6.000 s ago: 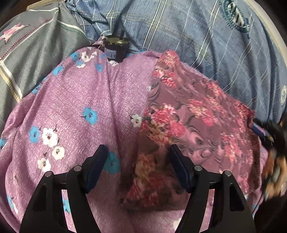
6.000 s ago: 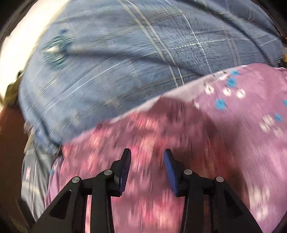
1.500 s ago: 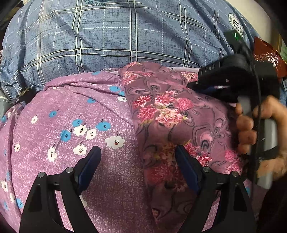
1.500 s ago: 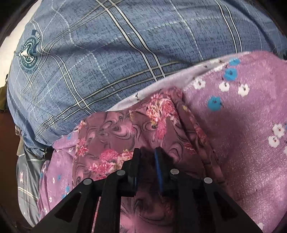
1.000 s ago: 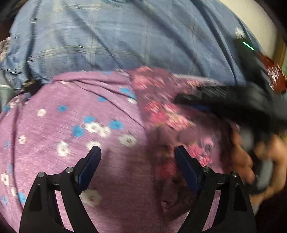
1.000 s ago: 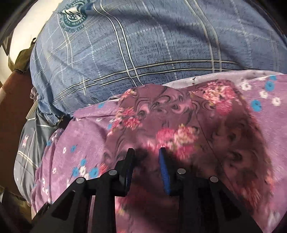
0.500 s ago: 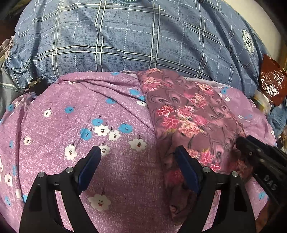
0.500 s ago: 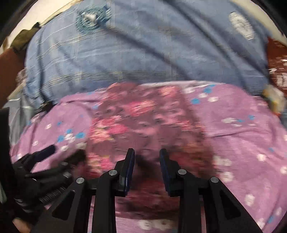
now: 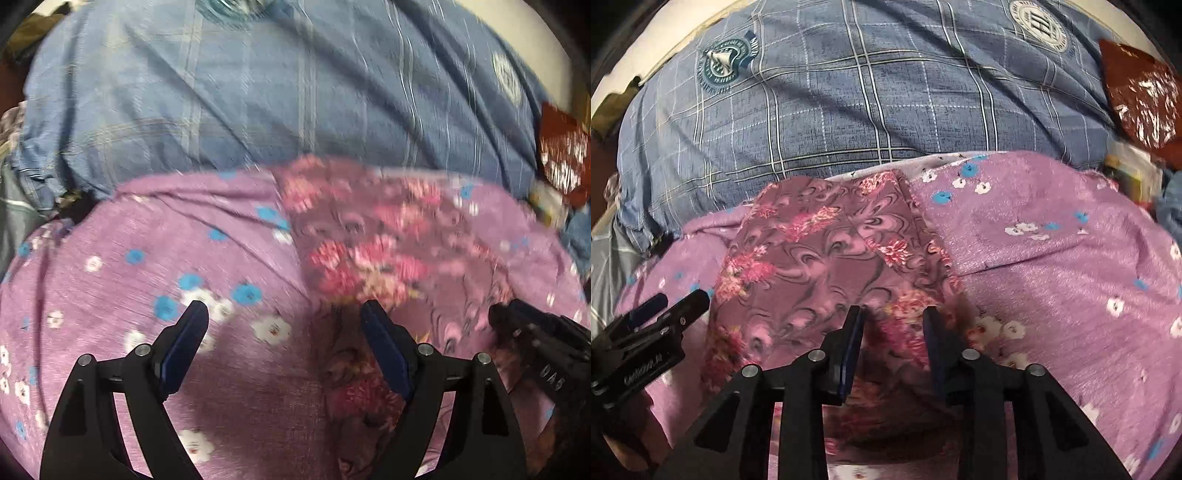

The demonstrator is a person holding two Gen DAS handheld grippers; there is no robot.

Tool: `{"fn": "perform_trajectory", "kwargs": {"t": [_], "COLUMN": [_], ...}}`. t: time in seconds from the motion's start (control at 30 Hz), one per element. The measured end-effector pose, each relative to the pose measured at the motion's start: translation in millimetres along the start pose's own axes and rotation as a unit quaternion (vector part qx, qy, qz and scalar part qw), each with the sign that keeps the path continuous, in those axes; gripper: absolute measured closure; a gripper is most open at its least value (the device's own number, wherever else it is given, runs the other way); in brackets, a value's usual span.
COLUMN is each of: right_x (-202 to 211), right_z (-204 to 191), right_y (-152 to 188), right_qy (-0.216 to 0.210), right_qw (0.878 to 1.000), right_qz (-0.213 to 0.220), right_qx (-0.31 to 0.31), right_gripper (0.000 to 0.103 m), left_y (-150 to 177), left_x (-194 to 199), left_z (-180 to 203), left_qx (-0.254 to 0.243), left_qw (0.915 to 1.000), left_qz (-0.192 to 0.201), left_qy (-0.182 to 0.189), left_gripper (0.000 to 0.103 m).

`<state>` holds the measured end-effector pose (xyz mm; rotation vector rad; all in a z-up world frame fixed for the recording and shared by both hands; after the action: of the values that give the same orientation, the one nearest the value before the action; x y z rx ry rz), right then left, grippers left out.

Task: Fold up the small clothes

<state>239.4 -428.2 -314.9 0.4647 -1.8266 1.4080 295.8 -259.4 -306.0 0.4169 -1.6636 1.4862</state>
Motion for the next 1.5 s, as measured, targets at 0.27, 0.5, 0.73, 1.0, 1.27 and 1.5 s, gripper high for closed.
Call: {"fn": "perform_trajectory", "kwargs": {"t": [0.27,0.5,0.73,1.0,1.27,1.5], "right_x": [-2,23,41,49,45,37], "right_z": [-3,-17,-37,-52,-48,-36], "right_y": [8,-11,-20,-25,-24,-20], "right_qy": [0.011,0.045,0.083,0.103,0.109,0.116], "right_qw": [1.0,0.997,0.991,0.986,0.986,0.987], "right_qz": [-0.005,0.051,0.077,0.095,0.088,0.077], "right_qx": [0.018,0.043,0.069,0.091,0.09,0.086], "right_gripper": [0.069,0.068,0.067,0.065,0.063,0.062], "left_y": [-8,-22,-23,-23,-22,-20], "left_x": [6,40,45,46,41,35], "left_z": [-5,-10,-18,-32,-28,-13], "left_qx": [0.005,0.013,0.019,0.037,0.038,0.02], "left_qw": [0.9999,0.9975,0.9974,0.9969,0.9972,0.9977], "left_qz": [0.009,0.07,0.07,0.07,0.063,0.06], "left_qy": [-0.001,-0.003,-0.001,0.0,0.016,0.022], "left_gripper": [0.018,0.018,0.018,0.018,0.018,0.018]}}
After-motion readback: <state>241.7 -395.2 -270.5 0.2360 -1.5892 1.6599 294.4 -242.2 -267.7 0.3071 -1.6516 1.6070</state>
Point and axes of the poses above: each gripper's, at about its wrist camera, not at the fingertips, and x roughly against the way its jaws point, z to its right, y to its underside, the point moved 7 cm from there along -x, roughly the way its jaws point, and after that the axes turned 1 degree about x, right-handed, at the moved point
